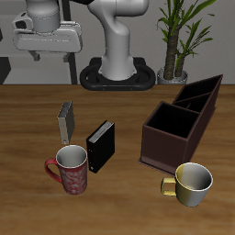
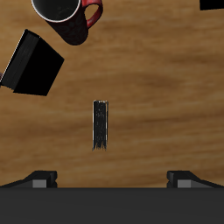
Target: Place the yellow book into the left desk caddy's back compartment
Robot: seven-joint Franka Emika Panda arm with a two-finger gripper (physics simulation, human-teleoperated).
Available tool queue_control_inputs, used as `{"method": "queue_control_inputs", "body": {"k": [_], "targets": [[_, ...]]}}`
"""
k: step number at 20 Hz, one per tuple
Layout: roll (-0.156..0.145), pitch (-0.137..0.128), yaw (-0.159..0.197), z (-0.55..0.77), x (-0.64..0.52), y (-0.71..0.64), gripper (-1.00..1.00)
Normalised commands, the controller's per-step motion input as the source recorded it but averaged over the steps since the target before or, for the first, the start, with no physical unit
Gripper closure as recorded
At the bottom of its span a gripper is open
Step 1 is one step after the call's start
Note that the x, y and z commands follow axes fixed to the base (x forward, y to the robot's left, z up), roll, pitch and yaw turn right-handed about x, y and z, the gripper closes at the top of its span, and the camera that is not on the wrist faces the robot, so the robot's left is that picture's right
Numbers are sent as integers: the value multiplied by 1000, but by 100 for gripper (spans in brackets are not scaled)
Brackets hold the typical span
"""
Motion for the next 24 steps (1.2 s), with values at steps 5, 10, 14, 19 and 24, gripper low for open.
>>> {"method": "queue_control_inputs", "body": {"k": [5,10,14,19,24], "targets": [[-17,-30,9,67,-62,-328,-100],[-30,-7,-45,6,25,-103,-100],[41,13,-16,-177,199,169,-100],[-39,13,14,-234,168,160,-100],[-43,7,-11,-167,-15,119,-100]]}}
